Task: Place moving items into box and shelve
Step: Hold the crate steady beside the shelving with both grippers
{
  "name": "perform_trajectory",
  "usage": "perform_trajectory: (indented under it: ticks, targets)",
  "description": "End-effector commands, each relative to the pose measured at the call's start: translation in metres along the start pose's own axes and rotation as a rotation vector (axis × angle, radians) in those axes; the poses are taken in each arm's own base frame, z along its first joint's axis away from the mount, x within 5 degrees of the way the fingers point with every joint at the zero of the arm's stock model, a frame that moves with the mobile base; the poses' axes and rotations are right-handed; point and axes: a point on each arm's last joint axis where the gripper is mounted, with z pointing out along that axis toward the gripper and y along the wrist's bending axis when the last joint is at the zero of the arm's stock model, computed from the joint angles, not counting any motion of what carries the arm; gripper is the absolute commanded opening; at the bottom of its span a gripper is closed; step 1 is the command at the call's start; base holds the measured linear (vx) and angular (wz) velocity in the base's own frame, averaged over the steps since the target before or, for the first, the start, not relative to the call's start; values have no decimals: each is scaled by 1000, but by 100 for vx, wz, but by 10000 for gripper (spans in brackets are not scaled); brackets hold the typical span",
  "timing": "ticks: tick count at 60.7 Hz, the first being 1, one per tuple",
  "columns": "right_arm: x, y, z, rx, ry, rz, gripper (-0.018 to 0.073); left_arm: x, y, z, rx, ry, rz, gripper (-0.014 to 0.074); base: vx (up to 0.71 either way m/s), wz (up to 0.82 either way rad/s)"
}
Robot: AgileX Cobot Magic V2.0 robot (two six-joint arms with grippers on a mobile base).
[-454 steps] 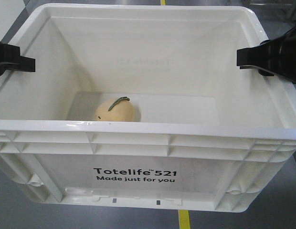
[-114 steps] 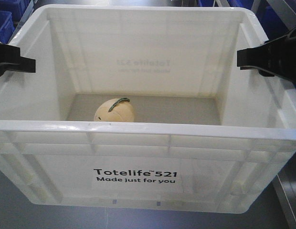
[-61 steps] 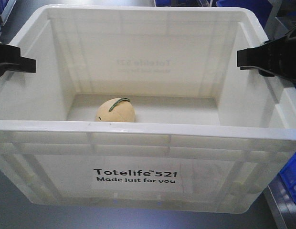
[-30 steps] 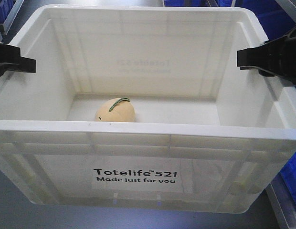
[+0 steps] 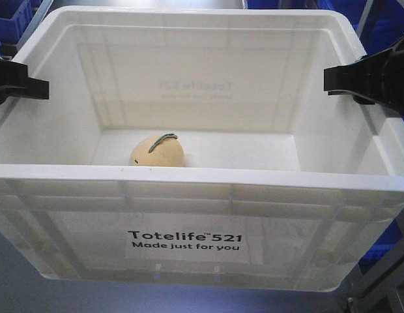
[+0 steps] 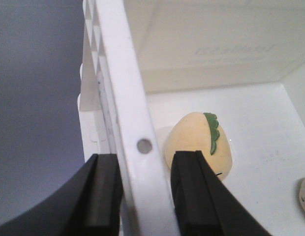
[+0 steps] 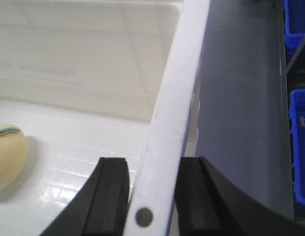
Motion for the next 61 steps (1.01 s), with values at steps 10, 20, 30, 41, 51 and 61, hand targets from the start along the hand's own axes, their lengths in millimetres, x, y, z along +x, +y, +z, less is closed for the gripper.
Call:
perform_trajectory:
  ticks: [10, 20, 30, 41, 51, 61]
  targets:
    - [-21, 4, -17, -45, -196, 4, -6, -17, -22, -26, 134, -188, -25, -6, 37, 9]
    - [-21, 4, -17, -45, -196, 4, -6, -17, -22, -26, 134, -188, -25, -6, 37, 7]
    - [-21, 4, -17, -45, -197, 4, -6, -17, -22, -26, 134, -188, -25, -6, 37, 4]
    - [-21, 4, -17, -45, -196, 4, -6, -17, -22, -26, 134, -188, -25, -6, 35, 10]
    - [-21, 4, -17, -45, -196, 4, -6, -17, -22, -26, 134, -188, -25, -6, 32, 24]
    - [-21, 4, -17, -45, -196, 4, -6, -17, -22, -26, 134, -188, -25, -6, 30, 31]
